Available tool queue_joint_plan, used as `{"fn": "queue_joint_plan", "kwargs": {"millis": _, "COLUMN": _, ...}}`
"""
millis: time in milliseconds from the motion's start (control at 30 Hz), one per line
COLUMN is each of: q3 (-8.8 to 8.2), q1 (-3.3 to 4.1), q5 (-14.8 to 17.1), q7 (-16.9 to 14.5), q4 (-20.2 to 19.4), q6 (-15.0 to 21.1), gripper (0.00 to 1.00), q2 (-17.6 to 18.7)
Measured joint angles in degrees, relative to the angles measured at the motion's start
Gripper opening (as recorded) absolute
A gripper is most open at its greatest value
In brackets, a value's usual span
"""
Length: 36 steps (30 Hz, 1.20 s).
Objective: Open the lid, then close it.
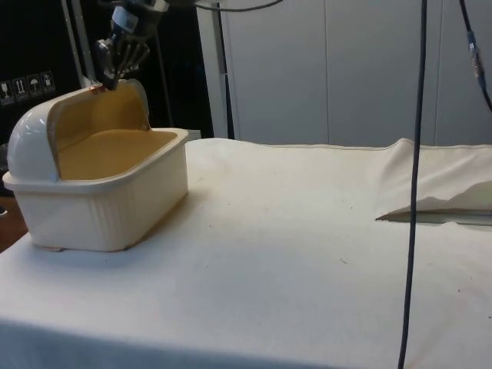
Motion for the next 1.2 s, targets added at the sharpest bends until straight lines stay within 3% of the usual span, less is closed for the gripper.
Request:
{"fn": "queue_joint_plan", "kwargs": {"millis": 500, "q3": 0.06, "q1": 0.29, "q5": -0.2, "q7": -0.1, "q4": -0.4, "q6": 0.2, "gripper": 0.0, "q2": -3.0}}
{"fn": "queue_joint_plan", "kwargs": {"millis": 1200, "q3": 0.06, "q1": 0.23, "q5": -0.2, "q7": -0.1, "q4": 3.5, "q6": 2.5, "gripper": 0.0, "q2": -0.6}}
